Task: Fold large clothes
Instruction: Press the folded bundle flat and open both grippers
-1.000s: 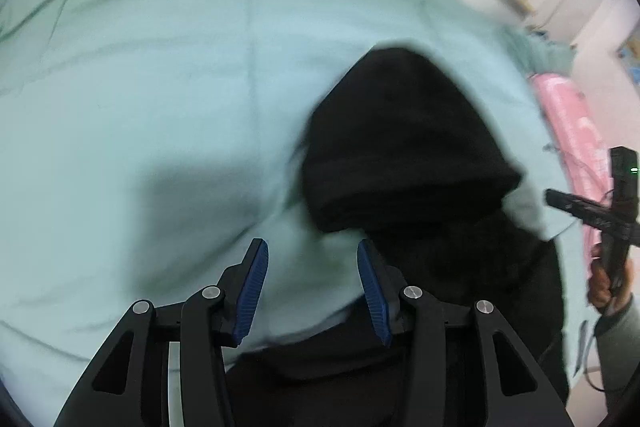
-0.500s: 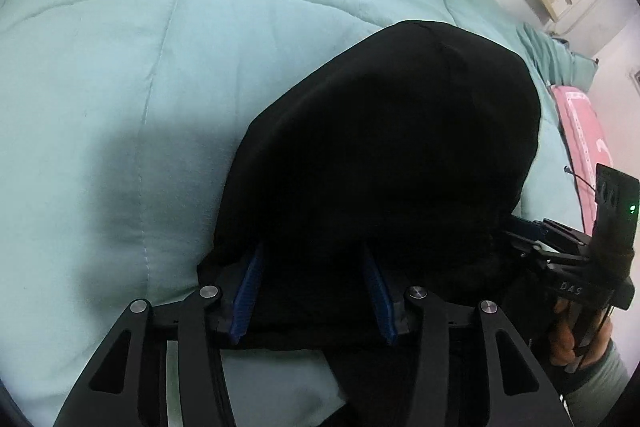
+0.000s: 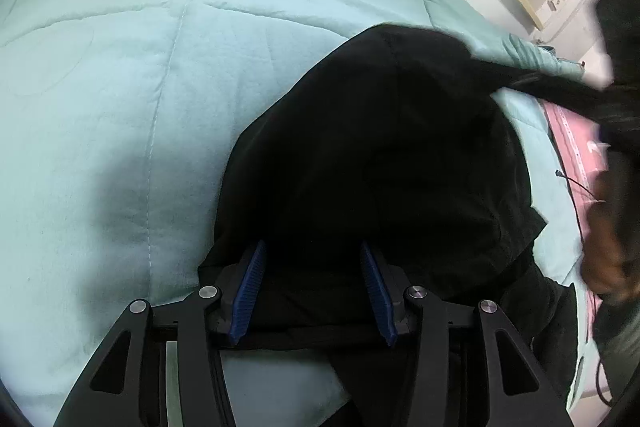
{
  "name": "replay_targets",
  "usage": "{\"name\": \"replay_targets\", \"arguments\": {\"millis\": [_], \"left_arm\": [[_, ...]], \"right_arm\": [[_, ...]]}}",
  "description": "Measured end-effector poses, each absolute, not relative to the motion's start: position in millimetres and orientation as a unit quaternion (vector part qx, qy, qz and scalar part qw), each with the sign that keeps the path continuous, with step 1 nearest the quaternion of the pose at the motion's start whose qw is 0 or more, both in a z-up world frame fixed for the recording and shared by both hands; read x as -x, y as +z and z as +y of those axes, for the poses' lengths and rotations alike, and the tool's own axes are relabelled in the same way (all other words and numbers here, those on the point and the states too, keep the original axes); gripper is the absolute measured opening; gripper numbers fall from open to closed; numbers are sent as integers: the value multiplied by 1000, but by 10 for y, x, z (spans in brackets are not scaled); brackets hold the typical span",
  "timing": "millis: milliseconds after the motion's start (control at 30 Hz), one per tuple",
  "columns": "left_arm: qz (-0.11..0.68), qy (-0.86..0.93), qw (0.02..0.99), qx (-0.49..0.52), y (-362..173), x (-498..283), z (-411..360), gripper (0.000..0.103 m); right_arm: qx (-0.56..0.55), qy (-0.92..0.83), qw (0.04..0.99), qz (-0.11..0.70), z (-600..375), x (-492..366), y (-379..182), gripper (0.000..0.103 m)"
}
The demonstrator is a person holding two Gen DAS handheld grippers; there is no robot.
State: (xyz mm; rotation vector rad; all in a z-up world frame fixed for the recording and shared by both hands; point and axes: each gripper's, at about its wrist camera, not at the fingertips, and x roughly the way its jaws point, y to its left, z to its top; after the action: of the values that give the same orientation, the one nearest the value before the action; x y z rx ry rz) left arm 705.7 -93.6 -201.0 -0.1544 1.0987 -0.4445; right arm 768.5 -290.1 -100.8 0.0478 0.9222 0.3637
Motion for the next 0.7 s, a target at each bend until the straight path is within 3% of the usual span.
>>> {"name": "replay_targets", "arguments": {"millis": [167,333,500,600,700], "left_arm": [[512,-215,828,79,-2061,-7039,-790,51],[518,-211,826,69,-1974,-7061,-792,51],[511,-242,822,72,-1557,-6984,-720,51],[490,-276,820,102,-1339,-6875,-595,54],[505,-278,810,108,-1481,-6841,-491,56]], "right_arm": [[-16,134,846,516,-2818,-7871,-1849,49],[-50,145,841,519,-2975,-7773,-1609,49],[-36,174,861,477,-3248,-7115,-1103,49],[-38,177,844,505,-3455,-6813,-1165,49],[-27,155,832,532,-3643,-6748,-1371,49]]}}
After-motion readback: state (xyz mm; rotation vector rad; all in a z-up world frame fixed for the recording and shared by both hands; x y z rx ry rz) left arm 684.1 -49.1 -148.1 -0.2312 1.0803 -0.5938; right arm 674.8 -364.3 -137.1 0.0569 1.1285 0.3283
